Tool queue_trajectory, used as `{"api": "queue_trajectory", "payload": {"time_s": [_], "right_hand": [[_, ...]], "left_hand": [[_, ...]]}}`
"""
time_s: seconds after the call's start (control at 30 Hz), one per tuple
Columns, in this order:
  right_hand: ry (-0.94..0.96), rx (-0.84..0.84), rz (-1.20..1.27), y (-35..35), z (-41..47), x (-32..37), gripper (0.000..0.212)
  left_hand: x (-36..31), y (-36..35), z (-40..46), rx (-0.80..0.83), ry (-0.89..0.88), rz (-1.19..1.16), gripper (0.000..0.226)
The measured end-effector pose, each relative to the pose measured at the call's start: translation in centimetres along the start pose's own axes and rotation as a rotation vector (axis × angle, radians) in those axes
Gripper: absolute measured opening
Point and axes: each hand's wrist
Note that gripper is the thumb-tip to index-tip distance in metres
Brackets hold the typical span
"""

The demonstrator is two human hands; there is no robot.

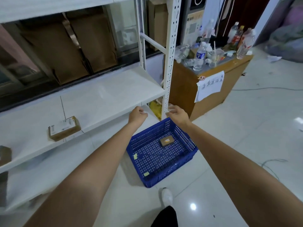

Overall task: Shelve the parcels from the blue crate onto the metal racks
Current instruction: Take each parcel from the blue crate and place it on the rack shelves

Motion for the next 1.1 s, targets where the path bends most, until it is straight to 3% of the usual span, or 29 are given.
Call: {"api": "queue_trajectory", "payload": {"time_s": [0.23, 0.37, 0.73, 0.93, 1.1], "right_hand": [[0.011, 0.046, -0.130, 4.4, 10.0, -3.7, 0.044], [-0.073, 0.085, -0.138, 6.0, 16.0, -6.3, 0.043], [-0.042, 0.308, -0.190, 6.6, 25.7, -9.2, 0.042], [0.020, 0.415, -0.313, 3.6, 30.5, -14.5, 0.036], [0.016, 0.482, -0.363, -3.4, 35.3, -24.1, 0.036]], "left_hand": [[-2.2, -8.3, 10.0, 0.014, 0.039, -0.028, 0.033], [-2.0, -12.3, 13.7, 0.020, 0.095, -0.024, 0.034], [0.6, -15.0, 17.6, -0.083, 0.258, -0.005, 0.032], [6.3, -19.3, 19.0, -0.137, 0.372, -0.057, 0.030], [16.4, -25.8, 22.5, -0.125, 0.438, -0.059, 0.035]]}}
Point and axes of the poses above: each hand's wrist, its own z-axis towards the middle knuckle, its own y-axis out of the back of the hand, x = y × z, and after that the axes turned 9 degrees about -z, right-handed
